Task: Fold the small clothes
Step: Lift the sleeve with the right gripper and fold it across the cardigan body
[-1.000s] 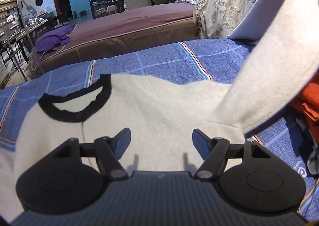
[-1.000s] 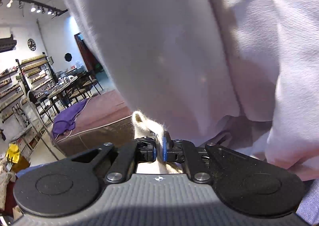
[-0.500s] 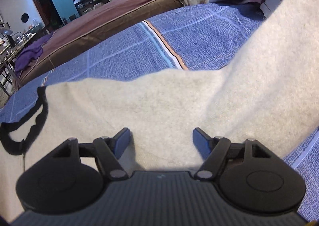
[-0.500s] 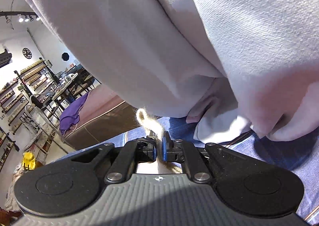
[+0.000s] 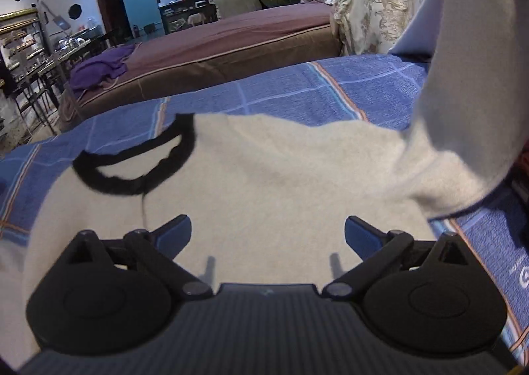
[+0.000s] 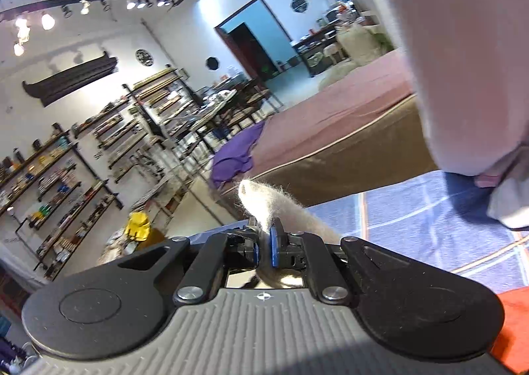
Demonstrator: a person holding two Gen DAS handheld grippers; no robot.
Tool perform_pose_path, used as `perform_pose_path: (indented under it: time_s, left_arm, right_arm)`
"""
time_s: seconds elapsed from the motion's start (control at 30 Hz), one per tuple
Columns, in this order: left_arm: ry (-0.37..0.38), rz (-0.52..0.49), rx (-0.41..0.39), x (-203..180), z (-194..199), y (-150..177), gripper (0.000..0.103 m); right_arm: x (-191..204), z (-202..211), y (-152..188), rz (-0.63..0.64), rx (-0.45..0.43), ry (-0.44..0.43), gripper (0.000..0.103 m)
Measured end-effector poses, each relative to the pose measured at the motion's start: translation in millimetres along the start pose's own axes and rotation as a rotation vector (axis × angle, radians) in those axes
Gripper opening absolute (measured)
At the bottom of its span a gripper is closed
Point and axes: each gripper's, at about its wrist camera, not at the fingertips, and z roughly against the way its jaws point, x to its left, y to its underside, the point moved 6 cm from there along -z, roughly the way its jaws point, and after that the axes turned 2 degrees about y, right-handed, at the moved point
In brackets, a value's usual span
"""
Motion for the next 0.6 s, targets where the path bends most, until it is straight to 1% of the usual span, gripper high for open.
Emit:
perform_pose_path:
  time_s: [0.13, 0.23, 0.33, 0.43, 0.5, 0.53, 0.6]
  left_arm:
    - [-0.076, 0.057, 0.037, 43.0, 36.1, 44.8, 0.101]
    - [-0.107, 0.132, 0.058, 71.1, 62.6, 73.2, 0.101]
    - [-0.136, 0.198, 0.071, 98.4, 85.9, 95.2, 0.101]
    - [-0.186, 0.251, 0.092, 121.3, 101.9, 112.7, 0.101]
    - [-0.193, 0.289, 0.097, 132.8, 109.2, 121.4, 0.101]
    - [-0.192, 0.302, 0.102, 137.7, 112.2, 126.1, 0.101]
    - [-0.201, 0.310, 0.108, 143.9, 115.4, 132.2, 0.101]
  right_arm:
    - [56.4, -61.0, 13.1, 0.020, 0.061, -0.141, 0.012]
    - [98.7, -114.3, 38.4, 0.016, 0.140, -0.233, 0.012]
    - [135.1, -161.5, 74.8, -0.002, 0.227, -0.290, 0.012]
    - [164.2, -200.3, 117.0, -0.011, 0.290, -0.304, 0.012]
    - [175.4, -223.5, 142.1, -0.031, 0.330, -0.303, 0.013]
    - [178.9, -235.2, 157.3, -0.048, 0.356, -0.298, 0.013]
    - [179.3, -244.0, 184.1, -0.070, 0.395, -0.261, 0.014]
